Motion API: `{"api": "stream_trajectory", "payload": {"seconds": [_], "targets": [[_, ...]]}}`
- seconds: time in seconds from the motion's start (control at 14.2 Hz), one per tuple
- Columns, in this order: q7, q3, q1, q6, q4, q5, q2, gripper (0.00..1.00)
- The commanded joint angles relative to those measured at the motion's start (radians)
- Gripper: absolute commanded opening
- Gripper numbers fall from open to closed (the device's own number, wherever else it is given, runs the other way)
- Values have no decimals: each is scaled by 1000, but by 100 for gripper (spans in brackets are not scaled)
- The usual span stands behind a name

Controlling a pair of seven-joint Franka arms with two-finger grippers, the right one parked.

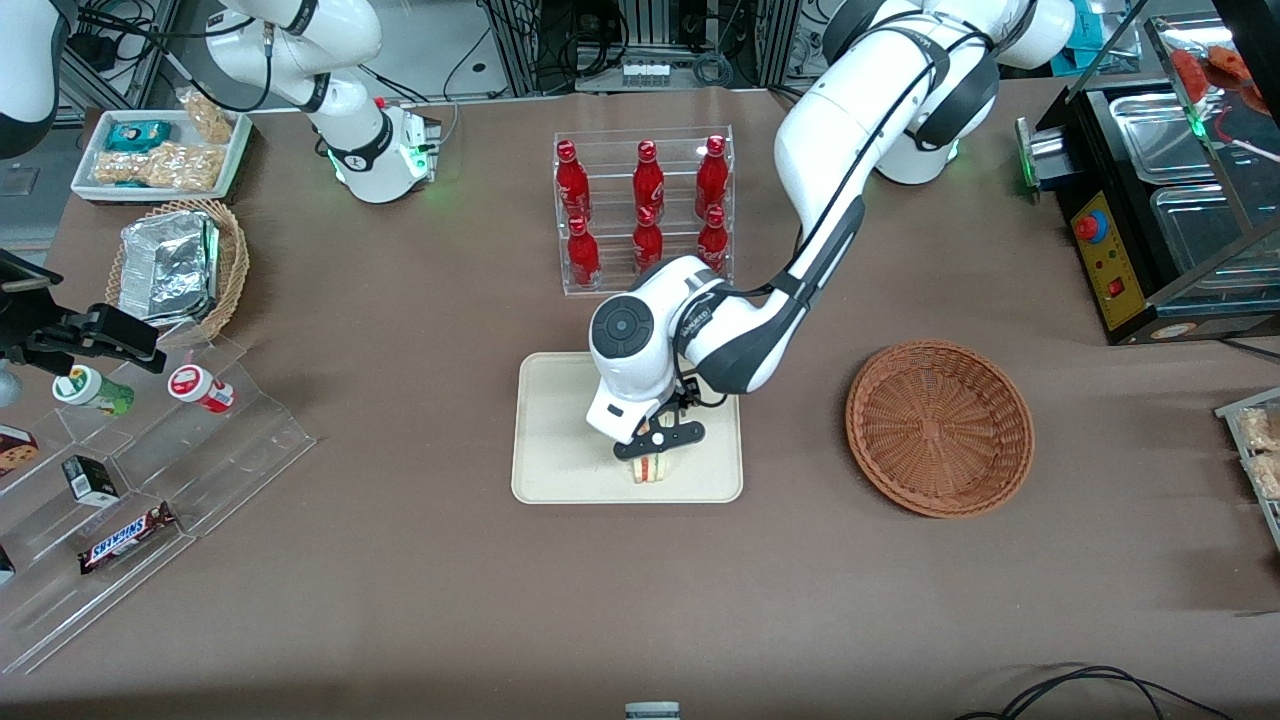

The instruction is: Place sandwich from basket to tray

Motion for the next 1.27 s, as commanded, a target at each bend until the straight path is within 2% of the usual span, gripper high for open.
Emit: {"api": "stream_trajectory", "payload": {"seconds": [0.0,0.28,0.49,0.77,0.98,1.2], "targets": [[-25,6,5,-71,7,9,-63,100],[35,-4,132,-184,-8,-3,-158,100],[260,-1,236,-328,-55,-129,-252,100],[498,-1,429,-378,-303,-186,-486,100],[567,2,538,-422,-434,-187,-608,100],[682,4,648,-532,-447,-184,-683,100]]}}
